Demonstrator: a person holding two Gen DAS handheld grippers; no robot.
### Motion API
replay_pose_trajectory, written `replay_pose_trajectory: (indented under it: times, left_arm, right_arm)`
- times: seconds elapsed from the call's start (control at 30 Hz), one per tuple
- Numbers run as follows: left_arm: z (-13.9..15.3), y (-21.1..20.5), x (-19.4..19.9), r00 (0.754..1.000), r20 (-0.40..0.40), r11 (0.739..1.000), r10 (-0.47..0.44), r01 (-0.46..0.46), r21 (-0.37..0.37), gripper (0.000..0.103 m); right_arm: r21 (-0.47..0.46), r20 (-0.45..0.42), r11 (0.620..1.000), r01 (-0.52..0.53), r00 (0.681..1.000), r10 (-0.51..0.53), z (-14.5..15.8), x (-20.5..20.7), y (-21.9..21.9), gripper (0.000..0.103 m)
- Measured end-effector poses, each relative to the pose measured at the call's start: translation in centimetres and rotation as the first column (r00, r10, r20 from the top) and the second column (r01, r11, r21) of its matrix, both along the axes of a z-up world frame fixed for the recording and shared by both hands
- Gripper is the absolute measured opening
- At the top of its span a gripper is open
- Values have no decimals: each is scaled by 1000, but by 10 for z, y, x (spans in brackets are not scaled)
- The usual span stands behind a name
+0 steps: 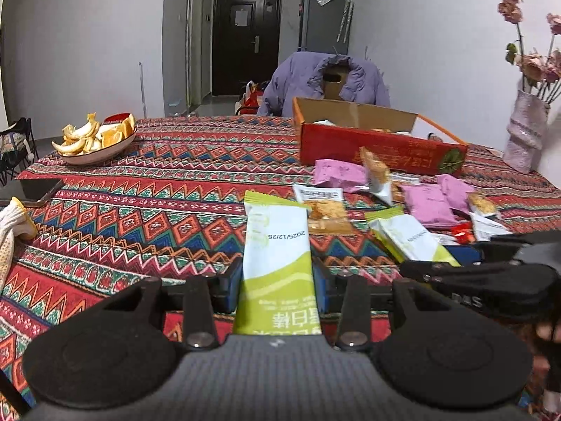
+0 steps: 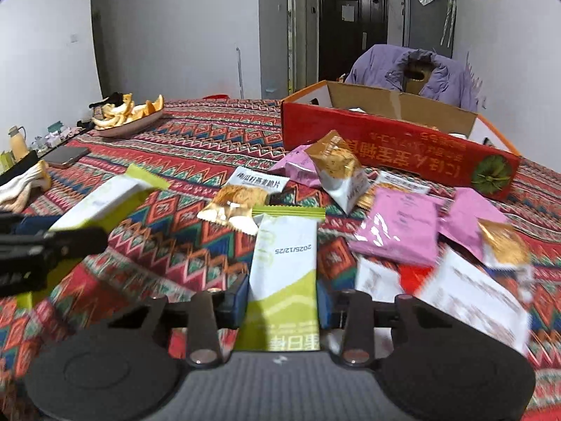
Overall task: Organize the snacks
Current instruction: 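Carry both green-and-white bars over the red box and lower them inside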
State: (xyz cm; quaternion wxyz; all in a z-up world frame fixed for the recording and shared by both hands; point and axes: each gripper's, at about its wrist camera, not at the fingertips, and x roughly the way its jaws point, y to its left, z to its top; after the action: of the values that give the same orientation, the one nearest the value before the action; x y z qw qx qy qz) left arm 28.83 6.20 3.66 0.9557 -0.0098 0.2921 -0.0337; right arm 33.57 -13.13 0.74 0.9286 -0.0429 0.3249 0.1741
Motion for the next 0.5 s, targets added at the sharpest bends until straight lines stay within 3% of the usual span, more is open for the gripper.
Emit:
replay_pose_trajectory:
  times: [0.27, 0.5]
  left_arm:
    - [8, -37, -29, 998, 0, 997, -58, 58, -41, 40]
    - [19, -67, -34, 997, 17, 996, -79, 80, -39, 40]
  right_arm:
    - [68, 94, 997, 46, 994, -53, 35, -64, -62, 38]
    - [99, 130, 989, 114, 983, -126, 47, -80, -107, 38]
